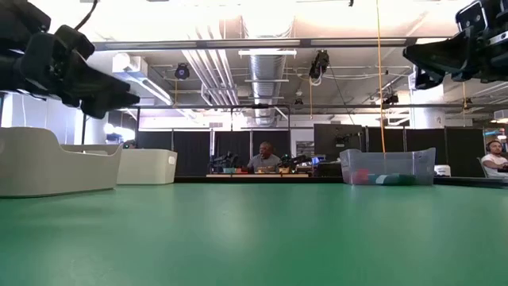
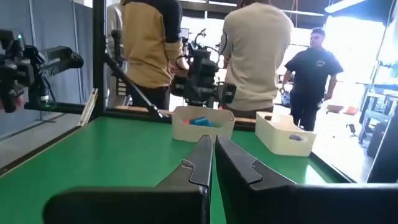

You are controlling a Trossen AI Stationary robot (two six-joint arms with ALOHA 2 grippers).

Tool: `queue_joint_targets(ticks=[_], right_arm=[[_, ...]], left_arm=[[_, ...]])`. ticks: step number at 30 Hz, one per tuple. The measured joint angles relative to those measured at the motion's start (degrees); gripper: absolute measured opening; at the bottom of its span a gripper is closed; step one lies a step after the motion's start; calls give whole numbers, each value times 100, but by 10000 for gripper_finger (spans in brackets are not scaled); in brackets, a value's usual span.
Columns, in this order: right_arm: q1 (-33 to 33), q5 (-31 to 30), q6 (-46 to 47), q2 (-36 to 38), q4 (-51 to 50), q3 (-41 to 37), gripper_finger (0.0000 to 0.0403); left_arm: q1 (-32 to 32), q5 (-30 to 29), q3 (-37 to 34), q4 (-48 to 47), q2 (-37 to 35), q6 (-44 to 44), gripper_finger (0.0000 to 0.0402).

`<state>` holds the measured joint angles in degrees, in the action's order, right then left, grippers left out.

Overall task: Sort blocks by size
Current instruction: Return to Home Position

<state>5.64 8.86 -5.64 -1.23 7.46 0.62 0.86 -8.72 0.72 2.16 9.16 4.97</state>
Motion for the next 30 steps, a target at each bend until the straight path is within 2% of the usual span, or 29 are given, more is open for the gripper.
queue_joint_targets(ticks=[6, 12, 16, 21, 30], right_arm=[[-3, 0, -73, 2, 77, 0, 12], [-12, -190, -319, -11, -569, 0, 13], [-12, -447, 158, -223, -613, 0, 13], [-12, -472, -32, -566, -623, 0, 13], [-12, -457, 1391, -1029, -627, 0, 13]], left_arm=[[0, -36, 21, 27, 291, 22, 239], [0, -36, 29, 62, 478, 22, 239], [0, -34, 31, 65, 566, 23, 239], [0, -31, 36, 77, 653, 24, 239], [0, -25, 38, 77, 758, 24, 239]])
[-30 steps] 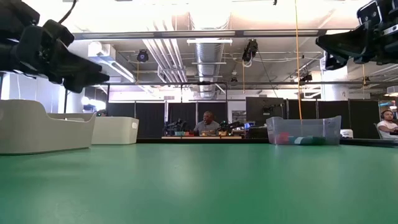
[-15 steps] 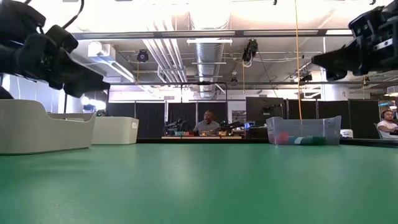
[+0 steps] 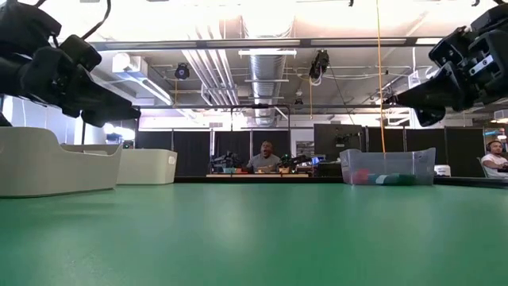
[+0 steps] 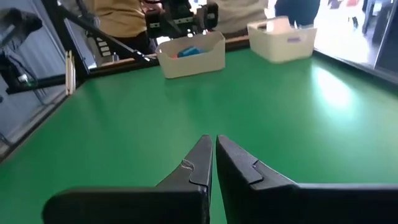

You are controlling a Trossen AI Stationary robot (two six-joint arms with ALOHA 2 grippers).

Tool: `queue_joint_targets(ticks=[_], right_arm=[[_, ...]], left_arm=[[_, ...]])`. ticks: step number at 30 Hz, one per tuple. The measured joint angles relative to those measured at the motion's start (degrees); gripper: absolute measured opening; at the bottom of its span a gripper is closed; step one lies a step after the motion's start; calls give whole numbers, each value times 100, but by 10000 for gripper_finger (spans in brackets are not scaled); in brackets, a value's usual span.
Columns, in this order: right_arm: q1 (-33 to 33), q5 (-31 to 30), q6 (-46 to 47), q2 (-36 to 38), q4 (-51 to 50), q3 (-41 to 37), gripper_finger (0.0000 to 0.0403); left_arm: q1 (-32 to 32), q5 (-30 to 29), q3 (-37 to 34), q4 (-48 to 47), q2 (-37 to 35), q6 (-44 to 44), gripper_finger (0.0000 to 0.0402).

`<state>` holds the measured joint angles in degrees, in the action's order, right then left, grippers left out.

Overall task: Sort blocks by size
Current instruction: Return to Home Position

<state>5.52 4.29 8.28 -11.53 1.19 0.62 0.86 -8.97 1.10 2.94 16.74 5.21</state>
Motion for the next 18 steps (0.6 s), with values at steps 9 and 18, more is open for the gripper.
queue_joint_targets(ticks=[9, 18], right_arm=[[0, 5, 173, -139, -2, 0, 13], [0, 14, 176, -138, 11, -2, 13]], left_arm=[[0, 15, 4, 0, 64, 0, 239], [0, 14, 4, 5, 94, 0, 239]])
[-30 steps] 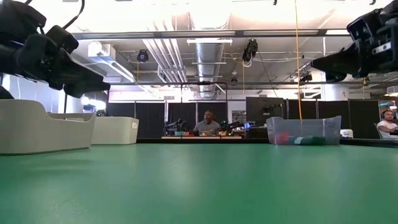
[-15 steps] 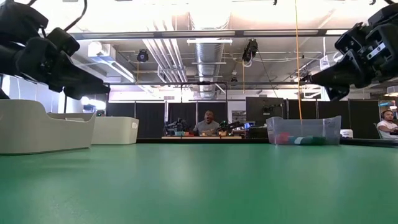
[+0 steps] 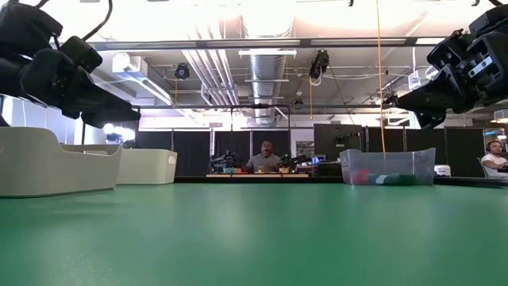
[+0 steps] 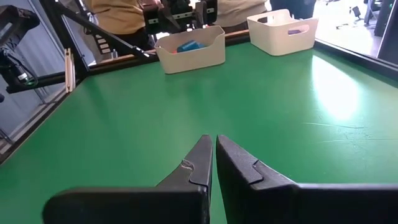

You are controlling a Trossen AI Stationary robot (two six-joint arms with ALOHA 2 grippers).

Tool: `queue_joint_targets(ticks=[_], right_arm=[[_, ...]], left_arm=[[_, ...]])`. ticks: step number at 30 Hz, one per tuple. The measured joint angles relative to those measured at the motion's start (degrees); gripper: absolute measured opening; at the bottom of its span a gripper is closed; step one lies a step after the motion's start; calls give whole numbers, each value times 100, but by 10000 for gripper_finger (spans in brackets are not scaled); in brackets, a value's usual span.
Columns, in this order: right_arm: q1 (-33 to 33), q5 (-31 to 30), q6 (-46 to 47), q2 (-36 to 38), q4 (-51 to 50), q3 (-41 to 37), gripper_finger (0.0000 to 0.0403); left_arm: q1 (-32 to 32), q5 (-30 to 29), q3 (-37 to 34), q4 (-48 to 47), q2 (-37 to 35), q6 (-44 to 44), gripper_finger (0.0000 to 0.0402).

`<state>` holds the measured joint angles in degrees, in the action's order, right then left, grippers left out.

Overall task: Sort blocks by size
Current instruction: Return to Home Position

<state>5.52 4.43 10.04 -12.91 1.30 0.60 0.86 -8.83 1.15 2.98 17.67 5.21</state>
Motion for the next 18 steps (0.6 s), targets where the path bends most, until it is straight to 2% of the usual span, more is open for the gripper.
queue_joint_targets(ticks=[18], right_arm=[[0, 0, 0, 0, 15, 0, 13]], left_arm=[[0, -1, 0, -3, 35, 1, 239]])
